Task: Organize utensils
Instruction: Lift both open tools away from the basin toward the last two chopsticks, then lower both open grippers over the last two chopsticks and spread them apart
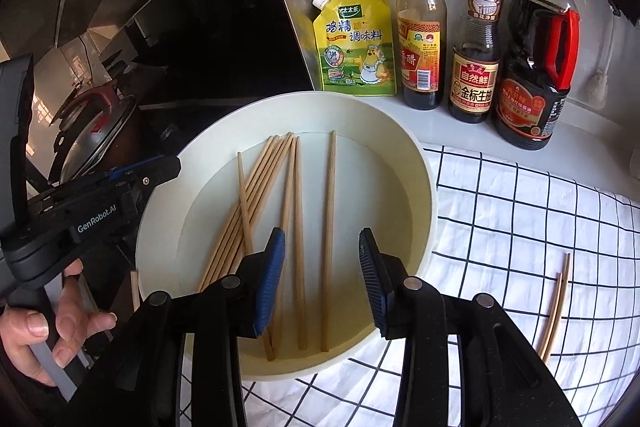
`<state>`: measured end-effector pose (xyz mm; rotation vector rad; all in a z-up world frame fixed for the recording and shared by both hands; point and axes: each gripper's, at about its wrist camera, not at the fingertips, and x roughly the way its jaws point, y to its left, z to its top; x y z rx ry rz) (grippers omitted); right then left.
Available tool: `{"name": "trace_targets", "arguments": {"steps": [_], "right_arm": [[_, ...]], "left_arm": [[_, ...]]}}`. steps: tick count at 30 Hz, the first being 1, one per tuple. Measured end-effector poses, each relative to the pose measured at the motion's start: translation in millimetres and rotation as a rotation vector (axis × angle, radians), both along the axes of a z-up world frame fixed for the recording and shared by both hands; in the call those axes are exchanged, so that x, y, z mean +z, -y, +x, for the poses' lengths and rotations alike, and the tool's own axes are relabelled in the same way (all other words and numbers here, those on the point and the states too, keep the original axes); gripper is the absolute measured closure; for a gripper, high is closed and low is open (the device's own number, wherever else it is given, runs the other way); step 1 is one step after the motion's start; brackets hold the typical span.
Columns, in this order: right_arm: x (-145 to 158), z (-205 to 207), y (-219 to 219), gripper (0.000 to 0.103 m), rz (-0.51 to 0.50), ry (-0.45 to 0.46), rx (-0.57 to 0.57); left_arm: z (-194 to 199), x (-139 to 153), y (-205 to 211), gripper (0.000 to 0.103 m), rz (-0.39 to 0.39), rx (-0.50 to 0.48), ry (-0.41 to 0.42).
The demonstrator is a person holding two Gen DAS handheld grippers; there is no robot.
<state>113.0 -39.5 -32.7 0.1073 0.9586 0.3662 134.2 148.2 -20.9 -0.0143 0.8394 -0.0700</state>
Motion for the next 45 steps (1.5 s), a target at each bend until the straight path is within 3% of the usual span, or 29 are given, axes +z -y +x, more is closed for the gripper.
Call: {"name": "trace_targets", "arguments": {"steps": [16, 30, 35, 37, 45], "right_arm": [[11, -49, 93, 0.061, 0.000, 0.022, -0.144], [-2, -86, 166, 0.060, -0.029, -0.013, -0.273], [-12, -95, 182, 0.059, -0.019, -0.040, -0.307], [-17, -98, 185, 0.059, -0.026, -0.057, -0.311], [-39, -105, 193, 0.058, -0.053, -0.112, -0.315]], "left_arm": [[-16, 28, 66, 0.092, 0.011, -0.097, 0.049], [-32, 15, 128, 0.091, 0.034, -0.186, 0.012], [-44, 6, 146, 0.070, 0.028, -0.215, 0.006], [-49, 1, 155, 0.055, 0.032, -0.224, 0.005], [-69, -11, 182, 0.034, 0.034, -0.255, -0.003]]}}
